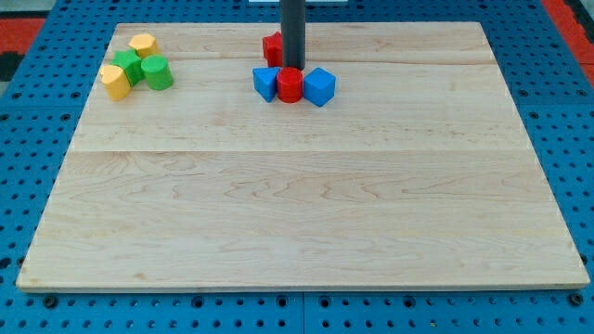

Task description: Move the red star towards top left

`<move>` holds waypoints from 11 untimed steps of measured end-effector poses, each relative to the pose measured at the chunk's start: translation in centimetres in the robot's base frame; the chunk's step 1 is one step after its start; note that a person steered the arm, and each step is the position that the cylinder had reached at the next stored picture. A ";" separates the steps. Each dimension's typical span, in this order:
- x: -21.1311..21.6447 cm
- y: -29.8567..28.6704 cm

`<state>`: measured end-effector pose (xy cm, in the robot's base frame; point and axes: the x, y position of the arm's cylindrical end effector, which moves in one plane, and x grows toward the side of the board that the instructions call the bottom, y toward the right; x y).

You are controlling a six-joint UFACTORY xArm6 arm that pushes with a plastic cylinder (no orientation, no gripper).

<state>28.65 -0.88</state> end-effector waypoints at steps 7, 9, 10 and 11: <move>-1.2 -1.0; -3.7 -4.1; -2.6 -2.4; 0.4 1.6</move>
